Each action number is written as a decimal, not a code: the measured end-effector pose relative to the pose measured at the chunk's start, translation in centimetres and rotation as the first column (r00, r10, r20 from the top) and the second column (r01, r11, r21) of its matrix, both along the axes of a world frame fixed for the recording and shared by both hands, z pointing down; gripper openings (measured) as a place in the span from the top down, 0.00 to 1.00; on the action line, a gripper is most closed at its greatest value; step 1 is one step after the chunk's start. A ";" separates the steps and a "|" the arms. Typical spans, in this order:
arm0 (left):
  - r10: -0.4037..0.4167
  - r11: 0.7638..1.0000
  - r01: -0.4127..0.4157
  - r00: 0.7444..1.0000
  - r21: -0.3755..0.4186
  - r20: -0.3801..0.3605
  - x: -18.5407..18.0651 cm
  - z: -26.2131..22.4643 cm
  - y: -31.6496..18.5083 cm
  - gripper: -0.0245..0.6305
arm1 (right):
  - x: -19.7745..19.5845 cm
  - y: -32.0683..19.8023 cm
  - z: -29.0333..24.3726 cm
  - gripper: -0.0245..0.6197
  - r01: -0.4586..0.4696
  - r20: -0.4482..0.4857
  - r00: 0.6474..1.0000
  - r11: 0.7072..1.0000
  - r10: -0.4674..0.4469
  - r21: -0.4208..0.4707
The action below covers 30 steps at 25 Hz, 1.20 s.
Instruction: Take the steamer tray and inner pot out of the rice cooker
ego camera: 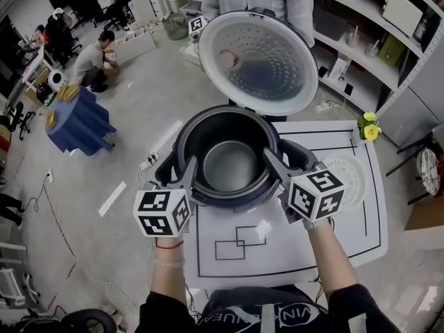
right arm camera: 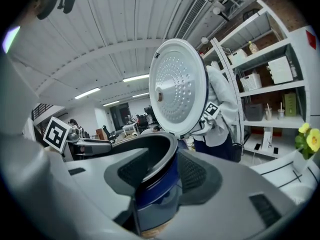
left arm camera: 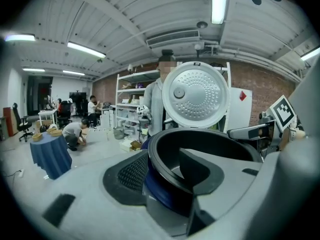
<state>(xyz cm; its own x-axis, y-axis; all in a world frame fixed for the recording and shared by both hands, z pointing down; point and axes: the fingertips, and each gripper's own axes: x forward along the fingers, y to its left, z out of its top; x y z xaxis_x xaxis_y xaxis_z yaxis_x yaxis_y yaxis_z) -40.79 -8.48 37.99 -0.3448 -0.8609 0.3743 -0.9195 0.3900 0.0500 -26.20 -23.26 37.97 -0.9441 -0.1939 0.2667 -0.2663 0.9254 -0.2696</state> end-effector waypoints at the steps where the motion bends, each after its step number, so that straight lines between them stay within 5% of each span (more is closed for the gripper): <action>1: 0.001 1.000 -0.001 1.000 0.007 -0.015 -0.1 0.1 -0.1 0.70 | -0.1 0.0 0.1 0.70 0.001 -0.002 1.000 1.000 -0.001 -0.005; 20: -0.098 0.995 0.100 0.994 0.025 -0.053 -0.6 0.1 0.7 0.77 | -0.4 0.5 0.1 0.75 -0.053 -0.004 0.999 0.998 0.053 -0.016; 30: -0.122 0.985 0.129 0.990 0.116 -0.068 -0.3 -2.3 0.8 0.78 | 0.1 0.3 -1.8 0.78 -0.056 0.061 0.997 0.998 0.056 -0.008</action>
